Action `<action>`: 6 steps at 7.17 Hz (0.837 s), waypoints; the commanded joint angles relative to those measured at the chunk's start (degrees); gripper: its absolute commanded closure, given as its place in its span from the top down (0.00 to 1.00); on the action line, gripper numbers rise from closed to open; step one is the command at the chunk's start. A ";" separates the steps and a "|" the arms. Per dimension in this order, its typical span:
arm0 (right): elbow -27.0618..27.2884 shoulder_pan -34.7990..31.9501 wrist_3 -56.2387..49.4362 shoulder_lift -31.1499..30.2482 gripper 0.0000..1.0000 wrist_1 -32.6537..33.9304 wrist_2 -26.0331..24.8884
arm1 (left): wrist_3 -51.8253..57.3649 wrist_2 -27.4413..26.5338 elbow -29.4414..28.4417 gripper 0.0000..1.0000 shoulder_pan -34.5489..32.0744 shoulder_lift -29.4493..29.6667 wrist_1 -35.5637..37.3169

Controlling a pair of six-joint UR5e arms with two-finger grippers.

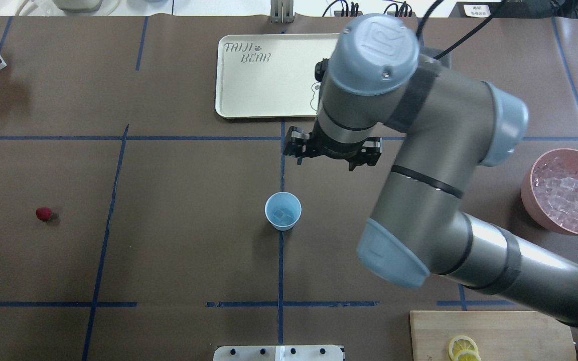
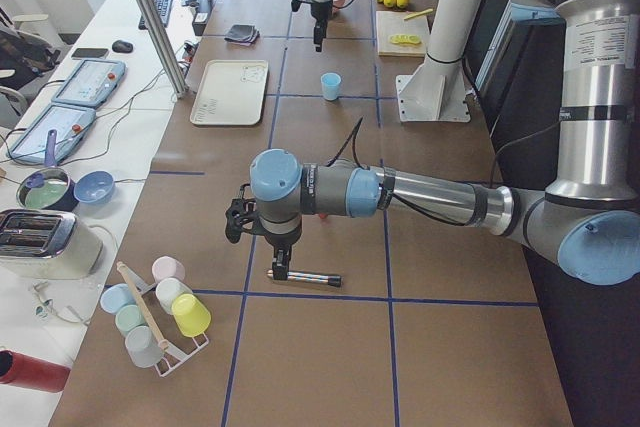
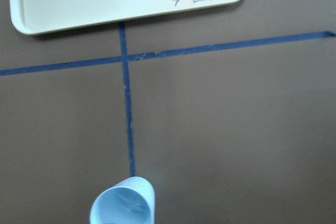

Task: Mash ice and strawberries in cup
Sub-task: 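Move the right gripper back over the pink bowl of ice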

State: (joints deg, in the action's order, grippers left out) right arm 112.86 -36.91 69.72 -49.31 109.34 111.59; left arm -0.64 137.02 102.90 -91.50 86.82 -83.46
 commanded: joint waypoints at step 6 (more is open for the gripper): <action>13.45 -19.21 -17.93 -32.01 0.99 -9.16 4.30 | -1.73 0.00 2.39 1.00 0.00 0.02 0.23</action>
State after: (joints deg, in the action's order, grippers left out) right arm 126.26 -51.73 54.18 -74.74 105.73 113.24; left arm -1.69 137.02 104.49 -91.49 86.84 -83.36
